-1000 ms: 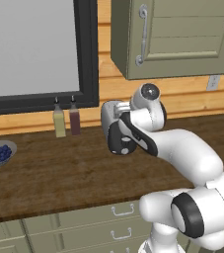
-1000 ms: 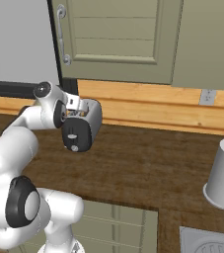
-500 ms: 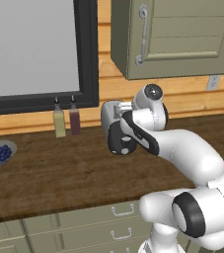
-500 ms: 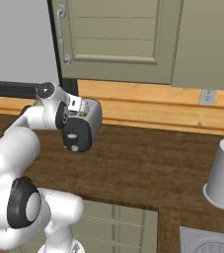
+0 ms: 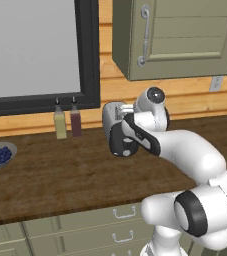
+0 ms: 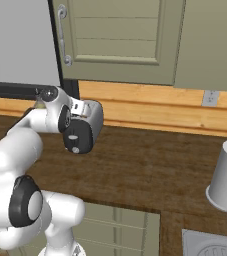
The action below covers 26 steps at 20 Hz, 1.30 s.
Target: Start the toaster. Once the lever pops up, take the bread to the plate on the dining counter.
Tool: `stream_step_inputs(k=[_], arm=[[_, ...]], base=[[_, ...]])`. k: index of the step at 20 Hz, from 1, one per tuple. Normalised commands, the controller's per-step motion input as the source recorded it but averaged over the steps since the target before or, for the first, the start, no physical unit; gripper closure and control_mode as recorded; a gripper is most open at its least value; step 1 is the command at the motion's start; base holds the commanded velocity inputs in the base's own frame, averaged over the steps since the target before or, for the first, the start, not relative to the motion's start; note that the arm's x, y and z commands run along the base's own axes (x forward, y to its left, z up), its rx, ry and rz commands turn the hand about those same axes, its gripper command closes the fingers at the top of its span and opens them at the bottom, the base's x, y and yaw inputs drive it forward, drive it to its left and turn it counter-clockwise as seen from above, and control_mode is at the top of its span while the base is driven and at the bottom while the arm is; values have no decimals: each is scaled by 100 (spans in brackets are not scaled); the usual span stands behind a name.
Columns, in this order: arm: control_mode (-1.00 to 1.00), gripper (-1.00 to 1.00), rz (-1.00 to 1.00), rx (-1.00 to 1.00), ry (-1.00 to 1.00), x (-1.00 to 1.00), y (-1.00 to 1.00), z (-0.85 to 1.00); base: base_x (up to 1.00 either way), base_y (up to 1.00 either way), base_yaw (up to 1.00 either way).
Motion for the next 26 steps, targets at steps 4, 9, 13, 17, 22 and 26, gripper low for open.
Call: stream_step_inputs(k=[4, 9, 13, 17, 22, 26], arm=[[-100, -100, 0, 1, 0, 28, 0, -1], [-100, -100, 0, 0, 0, 25, 0, -6], [-100, -100, 0, 0, 0, 7, 0, -15], [-100, -100, 0, 0, 0, 0, 0, -25], [-100, -100, 0, 0, 0, 0, 0, -2], [-100, -100, 0, 0, 0, 0, 0, 0]], base=[[0, 0, 0], [0, 0, 0], [0, 0, 0], [0, 0, 0], [0, 0, 0], [0, 0, 0]])
